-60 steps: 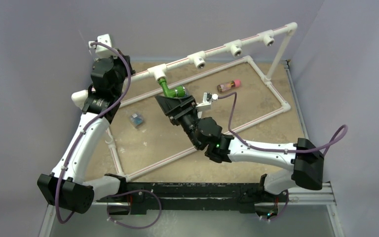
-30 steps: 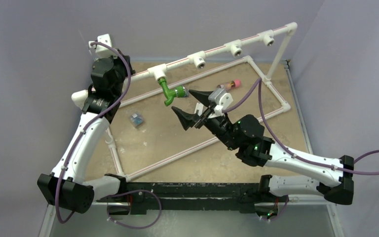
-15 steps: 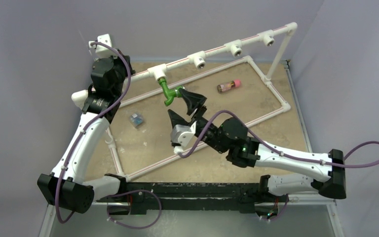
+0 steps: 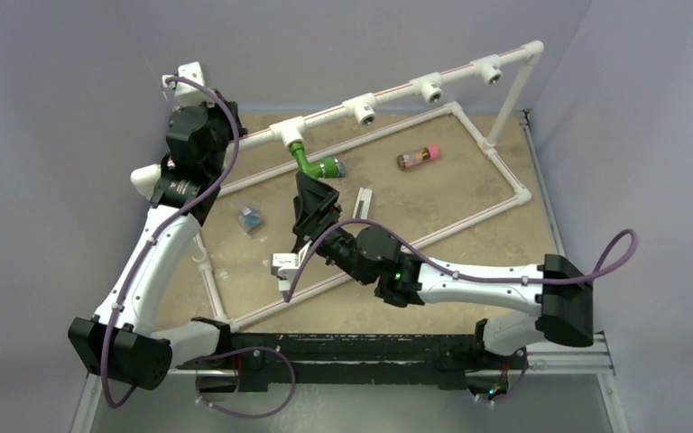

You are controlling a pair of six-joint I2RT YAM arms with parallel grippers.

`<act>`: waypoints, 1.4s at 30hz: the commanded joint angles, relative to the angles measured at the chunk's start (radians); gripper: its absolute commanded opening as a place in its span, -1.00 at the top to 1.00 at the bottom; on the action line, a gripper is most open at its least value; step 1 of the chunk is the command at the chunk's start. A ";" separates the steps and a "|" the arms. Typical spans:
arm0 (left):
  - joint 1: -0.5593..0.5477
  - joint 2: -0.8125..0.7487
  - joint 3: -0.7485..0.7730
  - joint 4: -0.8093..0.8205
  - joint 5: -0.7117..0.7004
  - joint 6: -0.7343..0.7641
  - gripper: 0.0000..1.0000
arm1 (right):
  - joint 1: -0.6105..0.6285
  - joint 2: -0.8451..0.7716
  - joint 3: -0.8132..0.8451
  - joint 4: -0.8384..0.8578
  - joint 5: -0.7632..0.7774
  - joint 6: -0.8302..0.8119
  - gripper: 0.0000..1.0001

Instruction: Install the water faucets

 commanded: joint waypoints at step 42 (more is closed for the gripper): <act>-0.002 0.051 -0.064 -0.227 0.013 -0.004 1.00 | 0.006 0.256 0.227 0.321 0.427 0.585 1.00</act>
